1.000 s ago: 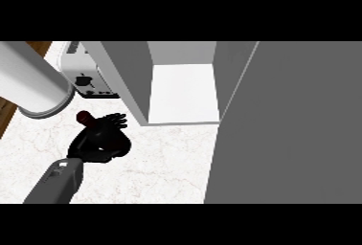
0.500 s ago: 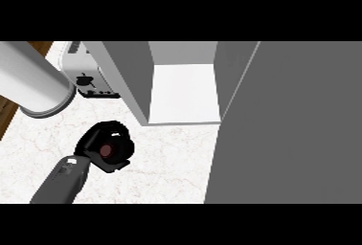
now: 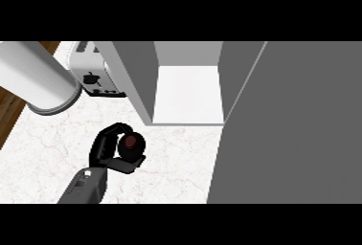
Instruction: Pick up the wine, place it into the cabinet and close the cabinet
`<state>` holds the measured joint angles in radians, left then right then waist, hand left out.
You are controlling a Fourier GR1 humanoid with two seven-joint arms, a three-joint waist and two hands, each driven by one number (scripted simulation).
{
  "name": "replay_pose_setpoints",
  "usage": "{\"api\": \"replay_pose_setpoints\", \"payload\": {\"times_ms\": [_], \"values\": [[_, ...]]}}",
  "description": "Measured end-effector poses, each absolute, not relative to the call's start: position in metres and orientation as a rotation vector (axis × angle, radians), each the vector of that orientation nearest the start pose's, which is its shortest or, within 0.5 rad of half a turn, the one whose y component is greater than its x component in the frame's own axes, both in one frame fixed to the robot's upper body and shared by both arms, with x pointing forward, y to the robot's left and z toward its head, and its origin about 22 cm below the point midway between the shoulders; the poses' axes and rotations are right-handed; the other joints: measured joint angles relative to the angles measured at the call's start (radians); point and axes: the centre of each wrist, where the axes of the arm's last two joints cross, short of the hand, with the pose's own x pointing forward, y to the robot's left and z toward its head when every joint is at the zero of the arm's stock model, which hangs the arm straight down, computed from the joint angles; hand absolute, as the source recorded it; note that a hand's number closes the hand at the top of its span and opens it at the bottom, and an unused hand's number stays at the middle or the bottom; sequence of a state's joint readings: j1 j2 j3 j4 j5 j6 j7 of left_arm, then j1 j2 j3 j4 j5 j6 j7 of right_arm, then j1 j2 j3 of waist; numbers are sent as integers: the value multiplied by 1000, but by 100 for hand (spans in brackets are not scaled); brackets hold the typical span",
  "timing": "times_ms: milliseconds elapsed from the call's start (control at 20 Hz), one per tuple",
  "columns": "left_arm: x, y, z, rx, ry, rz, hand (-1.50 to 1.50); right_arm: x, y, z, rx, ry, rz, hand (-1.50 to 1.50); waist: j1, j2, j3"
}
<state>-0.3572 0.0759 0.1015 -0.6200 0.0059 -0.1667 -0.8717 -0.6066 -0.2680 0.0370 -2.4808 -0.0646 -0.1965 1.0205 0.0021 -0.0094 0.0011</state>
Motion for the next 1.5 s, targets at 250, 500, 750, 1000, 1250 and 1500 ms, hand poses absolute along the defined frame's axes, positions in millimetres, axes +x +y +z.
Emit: {"api": "replay_pose_setpoints", "payload": {"times_ms": [250,500,750,1000,1250,1500], "values": [[283,223,-104,-133,-1930,-43,150,156,-198,291,88,-2012,217,-150,3,-1,0],[285,201,-67,-188,-1969,-38,150,156,-199,287,87,-1993,214,-150,4,-2,0],[283,171,-22,-277,-1970,-3,150,156,-196,287,102,-1993,226,-150,1,-1,0],[285,135,28,-312,-1961,21,150,158,-197,286,108,-2000,207,-150,-5,3,-1],[288,113,78,-296,-1954,39,150,159,-199,282,105,-1983,201,-150,-7,4,-1],[303,92,108,-264,-1923,61,150,159,-205,282,77,-1980,197,-150,-15,6,0]]}}
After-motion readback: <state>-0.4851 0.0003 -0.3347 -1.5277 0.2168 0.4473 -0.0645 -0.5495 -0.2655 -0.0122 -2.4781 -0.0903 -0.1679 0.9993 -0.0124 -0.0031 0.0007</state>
